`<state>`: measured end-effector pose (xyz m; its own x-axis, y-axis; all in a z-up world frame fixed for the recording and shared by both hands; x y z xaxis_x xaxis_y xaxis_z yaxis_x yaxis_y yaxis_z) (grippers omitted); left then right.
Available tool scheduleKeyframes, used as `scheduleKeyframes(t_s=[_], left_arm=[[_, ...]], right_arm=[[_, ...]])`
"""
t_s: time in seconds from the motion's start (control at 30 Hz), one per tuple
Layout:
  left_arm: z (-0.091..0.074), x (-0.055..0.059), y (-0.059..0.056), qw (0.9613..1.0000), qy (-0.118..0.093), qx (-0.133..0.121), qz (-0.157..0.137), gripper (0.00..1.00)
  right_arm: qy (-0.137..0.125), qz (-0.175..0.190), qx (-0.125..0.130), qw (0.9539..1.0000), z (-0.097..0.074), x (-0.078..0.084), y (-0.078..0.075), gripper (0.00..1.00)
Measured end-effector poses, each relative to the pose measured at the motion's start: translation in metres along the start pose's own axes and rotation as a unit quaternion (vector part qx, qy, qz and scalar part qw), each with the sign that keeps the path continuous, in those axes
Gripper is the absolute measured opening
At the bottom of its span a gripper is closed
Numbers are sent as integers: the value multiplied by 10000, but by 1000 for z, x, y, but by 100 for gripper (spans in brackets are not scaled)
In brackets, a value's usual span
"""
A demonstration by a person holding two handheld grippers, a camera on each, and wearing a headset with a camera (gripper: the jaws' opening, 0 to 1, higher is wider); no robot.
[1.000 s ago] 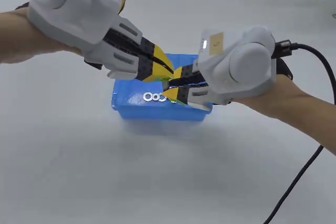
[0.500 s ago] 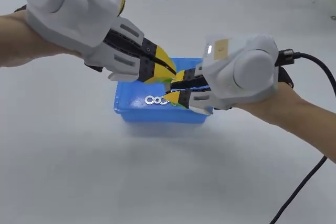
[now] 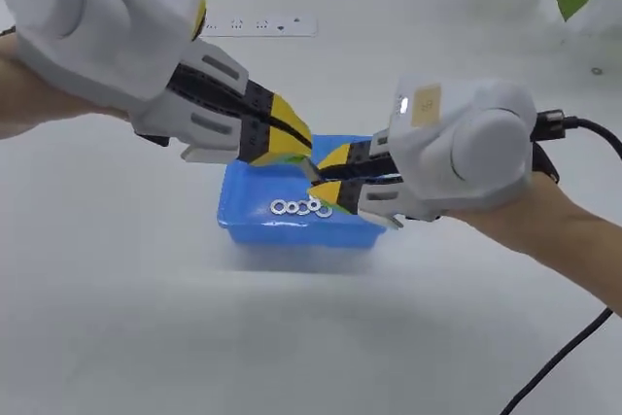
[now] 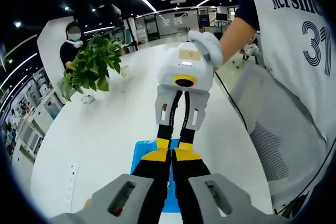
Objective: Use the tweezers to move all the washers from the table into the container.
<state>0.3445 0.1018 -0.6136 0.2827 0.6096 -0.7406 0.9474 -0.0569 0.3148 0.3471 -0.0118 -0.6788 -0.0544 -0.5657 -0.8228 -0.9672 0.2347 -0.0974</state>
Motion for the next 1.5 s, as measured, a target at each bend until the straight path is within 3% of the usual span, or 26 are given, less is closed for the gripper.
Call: scheduleKeyframes(t_s=[0.2,0.27,0.4,0.47,0.6,0.8,0.93,1.4,1.5], left_arm=[[-14,-6,-9,9999,-13,-122,45,5],[-18,-13,-18,9998,-65,-172,56,5],[-23,-12,-23,9996,-155,-238,-2,5],[-27,-14,-37,9995,-165,-267,7,5],[-34,-11,-53,9993,-183,-283,-131,5],[-39,-1,-68,9995,95,-261,-152,6],[-40,2,-75,9994,156,-259,-181,6],[-33,21,-89,9977,534,-34,-405,10],[-29,26,-87,9971,646,-70,-399,10]], right_arm=[[-11,-57,55,10000,-14,-11,12,8],[-11,-63,48,10000,-16,-14,15,8],[73,-144,-17,9999,-21,-20,30,8],[133,-201,-31,9997,-24,-21,37,7],[248,-289,-106,9992,-27,-23,49,7],[424,-410,-194,9981,-27,-24,63,7],[518,-510,-234,9971,-26,-25,68,7],[677,-579,-395,9952,-23,-20,73,6],[659,-570,-448,9952,-22,-19,74,6]])
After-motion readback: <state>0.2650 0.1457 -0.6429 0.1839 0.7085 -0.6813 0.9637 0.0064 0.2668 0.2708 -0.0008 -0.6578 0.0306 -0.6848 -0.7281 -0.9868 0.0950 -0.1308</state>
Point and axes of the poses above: the centre of the closed fingertips' face, and the gripper's own axes: z roughly forward along the fingers, y roughly to its left, x roughly out of its underside, the point moved 8 cm from there along -z, roughly backward along the fingers, and after that the axes turned 10 degrees about z, right-handed, at the moved point
